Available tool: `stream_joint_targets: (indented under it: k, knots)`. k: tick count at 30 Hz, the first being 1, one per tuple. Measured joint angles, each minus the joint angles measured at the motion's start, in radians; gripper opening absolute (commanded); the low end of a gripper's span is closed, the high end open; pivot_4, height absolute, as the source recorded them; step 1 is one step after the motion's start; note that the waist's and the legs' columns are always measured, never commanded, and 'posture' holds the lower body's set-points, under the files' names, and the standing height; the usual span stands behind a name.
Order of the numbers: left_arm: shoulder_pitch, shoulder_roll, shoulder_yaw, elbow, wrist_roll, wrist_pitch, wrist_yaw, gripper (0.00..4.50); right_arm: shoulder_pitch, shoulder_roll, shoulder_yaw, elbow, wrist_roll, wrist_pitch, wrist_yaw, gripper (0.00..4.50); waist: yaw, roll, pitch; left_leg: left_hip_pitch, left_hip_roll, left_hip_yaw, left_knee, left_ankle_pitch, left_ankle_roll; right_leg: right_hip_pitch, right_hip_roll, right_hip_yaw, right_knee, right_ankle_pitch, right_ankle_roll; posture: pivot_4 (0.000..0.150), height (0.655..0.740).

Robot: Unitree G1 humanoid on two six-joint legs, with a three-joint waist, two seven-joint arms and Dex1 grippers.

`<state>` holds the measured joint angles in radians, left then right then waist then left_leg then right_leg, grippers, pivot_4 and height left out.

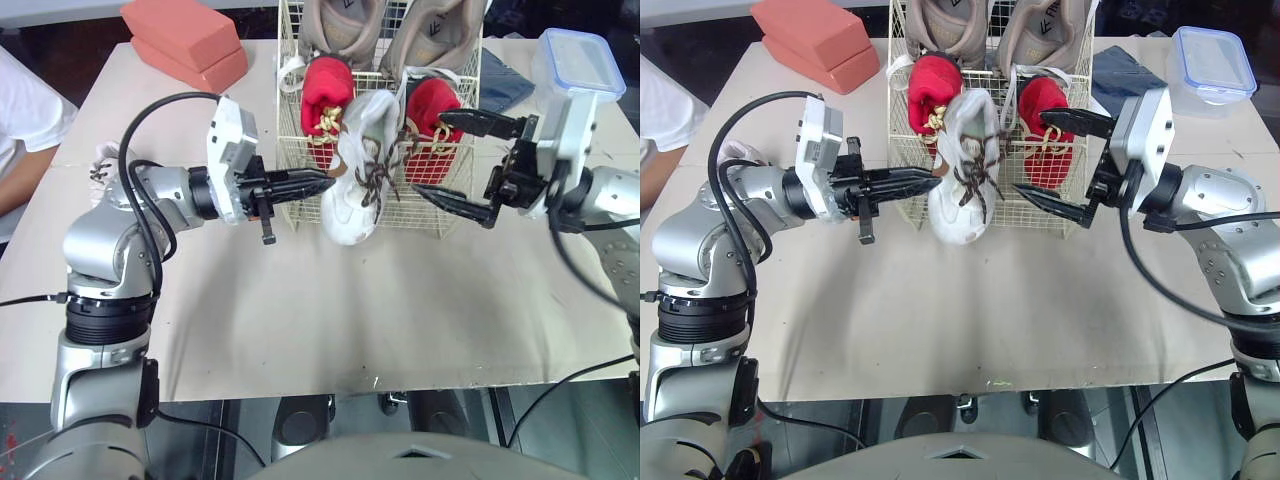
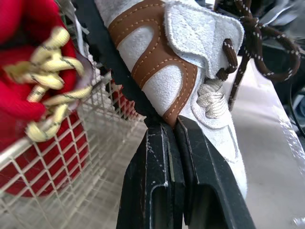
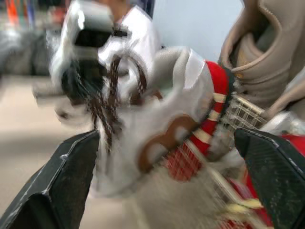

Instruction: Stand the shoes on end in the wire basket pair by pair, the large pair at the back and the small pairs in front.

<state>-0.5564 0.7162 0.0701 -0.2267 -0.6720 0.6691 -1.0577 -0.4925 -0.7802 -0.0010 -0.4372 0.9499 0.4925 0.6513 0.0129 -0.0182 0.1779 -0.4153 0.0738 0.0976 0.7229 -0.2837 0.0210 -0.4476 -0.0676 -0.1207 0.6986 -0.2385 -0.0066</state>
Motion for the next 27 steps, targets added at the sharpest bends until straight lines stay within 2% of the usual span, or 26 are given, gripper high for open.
stream_joint_targets:
  k: [1,2,8,11,13,14,19,20,25,26,27]
  knots:
    - [0.000,0.000,0.000,0.000,0.000,0.000,0.001,0.00,-0.002,0.007,-0.007,-0.011,0.041,0.033,-0.032,4.47,0.001,0.000,0.000,0.000,0.000,0.000,0.000,0.000,0.000,0.000,0.000,0.000,0.000,0.000,0.000,0.150,0.6860]
    - [0.000,-0.003,0.000,-0.002,-0.001,0.000,0.002,0.00,-0.011,0.027,-0.019,-0.032,0.160,0.129,-0.130,4.47,0.001,0.000,0.000,0.000,0.000,0.000,0.000,0.000,0.000,0.000,0.000,0.000,-0.001,0.000,0.000,0.150,0.6860]
    - [0.002,-0.007,0.000,-0.043,-0.039,0.007,-0.005,0.00,-0.015,0.070,-0.021,-0.044,0.417,0.298,-0.349,4.47,0.002,0.000,0.000,-0.002,-0.001,0.000,-0.001,0.000,0.000,0.000,0.000,0.000,-0.002,0.000,0.000,0.150,0.6860]
    - [0.006,-0.007,-0.002,-0.063,-0.062,0.025,-0.012,0.00,-0.053,0.081,-0.021,-0.032,0.521,0.345,-0.441,3.66,0.001,0.000,0.000,-0.001,-0.001,0.000,-0.001,0.000,0.000,0.000,0.000,0.000,-0.002,0.000,0.000,0.150,0.6860]
    - [0.006,-0.004,-0.002,-0.067,-0.070,0.035,-0.017,0.00,-0.076,0.086,-0.023,-0.008,0.572,0.361,-0.491,2.80,0.001,0.000,0.000,-0.001,-0.001,0.000,-0.001,0.000,0.000,0.000,0.001,0.000,-0.001,0.000,0.000,0.150,0.6860]
    - [0.006,-0.002,-0.002,-0.067,-0.072,0.038,-0.019,0.00,-0.077,0.087,-0.024,-0.003,0.581,0.366,-0.500,2.20,0.001,0.000,0.000,-0.001,-0.001,0.000,-0.001,0.000,0.001,0.000,0.001,0.000,-0.002,0.000,0.000,0.150,0.6860]
    - [0.006,0.005,-0.002,-0.067,-0.076,0.042,-0.032,0.00,-0.079,0.086,-0.035,0.023,0.614,0.396,-0.544,0.24,0.002,0.000,0.000,-0.001,-0.001,0.000,-0.001,0.000,0.001,0.000,0.001,0.000,-0.002,0.000,0.000,0.150,0.6860]
    - [0.006,0.005,-0.002,-0.067,-0.077,0.042,-0.034,0.00,-0.079,0.086,-0.036,0.023,0.617,0.398,-0.549,0.05,0.001,0.000,0.000,-0.001,-0.001,0.000,-0.001,0.000,0.001,0.000,0.001,0.000,-0.002,0.000,0.000,0.150,0.6860]
    - [0.003,0.001,-0.002,-0.067,-0.083,0.059,-0.024,0.00,-0.077,0.092,-0.041,0.023,0.633,0.400,-0.575,0.05,0.001,0.000,0.000,-0.001,-0.001,0.000,-0.001,0.000,0.001,0.000,0.001,0.000,-0.002,0.000,0.000,0.150,0.6860]
    - [-0.002,0.003,-0.001,-0.066,-0.104,0.090,-0.021,0.77,-0.072,0.095,-0.044,0.019,0.638,0.399,-0.584,0.00,0.001,0.000,0.000,-0.001,-0.001,0.000,-0.001,0.000,0.001,0.000,0.001,0.000,-0.002,0.000,0.000,0.150,0.6860]
    - [-0.004,0.006,-0.001,-0.066,-0.116,0.108,-0.021,1.04,-0.068,0.100,-0.046,0.015,0.640,0.398,-0.592,0.00,0.001,0.000,0.000,-0.001,0.000,0.000,-0.001,0.000,0.001,0.000,0.001,0.000,-0.002,0.000,0.000,0.150,0.6860]
